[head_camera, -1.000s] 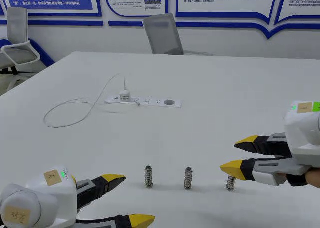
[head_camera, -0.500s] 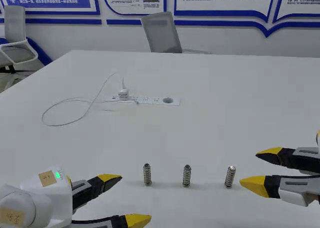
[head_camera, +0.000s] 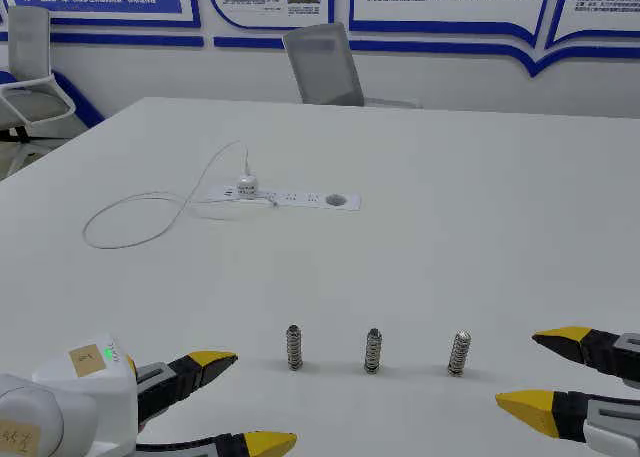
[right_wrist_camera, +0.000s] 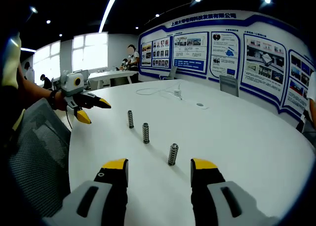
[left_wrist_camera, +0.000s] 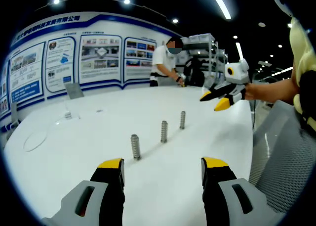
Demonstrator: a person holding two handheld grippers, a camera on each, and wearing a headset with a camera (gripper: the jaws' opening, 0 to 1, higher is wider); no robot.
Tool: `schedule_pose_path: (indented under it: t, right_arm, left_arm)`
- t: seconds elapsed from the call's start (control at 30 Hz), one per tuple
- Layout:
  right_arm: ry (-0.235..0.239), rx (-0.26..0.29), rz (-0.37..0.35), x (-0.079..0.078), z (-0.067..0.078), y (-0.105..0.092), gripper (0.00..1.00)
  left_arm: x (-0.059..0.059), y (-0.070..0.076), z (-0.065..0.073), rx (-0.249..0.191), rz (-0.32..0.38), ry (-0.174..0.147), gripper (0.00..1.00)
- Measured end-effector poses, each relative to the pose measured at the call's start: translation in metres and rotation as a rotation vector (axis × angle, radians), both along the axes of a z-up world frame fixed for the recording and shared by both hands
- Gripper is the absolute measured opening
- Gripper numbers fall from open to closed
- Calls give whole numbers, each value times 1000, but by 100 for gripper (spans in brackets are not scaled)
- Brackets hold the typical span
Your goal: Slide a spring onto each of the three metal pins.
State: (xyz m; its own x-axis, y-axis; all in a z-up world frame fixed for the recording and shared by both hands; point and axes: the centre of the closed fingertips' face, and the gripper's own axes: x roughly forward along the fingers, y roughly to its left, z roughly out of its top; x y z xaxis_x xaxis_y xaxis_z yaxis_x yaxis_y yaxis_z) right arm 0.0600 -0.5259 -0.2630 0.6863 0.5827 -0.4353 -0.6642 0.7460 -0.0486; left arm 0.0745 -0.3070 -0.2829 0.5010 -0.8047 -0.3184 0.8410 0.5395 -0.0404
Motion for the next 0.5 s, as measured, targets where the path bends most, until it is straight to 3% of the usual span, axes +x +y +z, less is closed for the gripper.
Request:
schedule_pose_path:
  t: [0.5]
  right_arm:
    - [11,4,-11,-1,-4,2,53]
  left_arm:
    - [1,4,-3,-3,10,8,65]
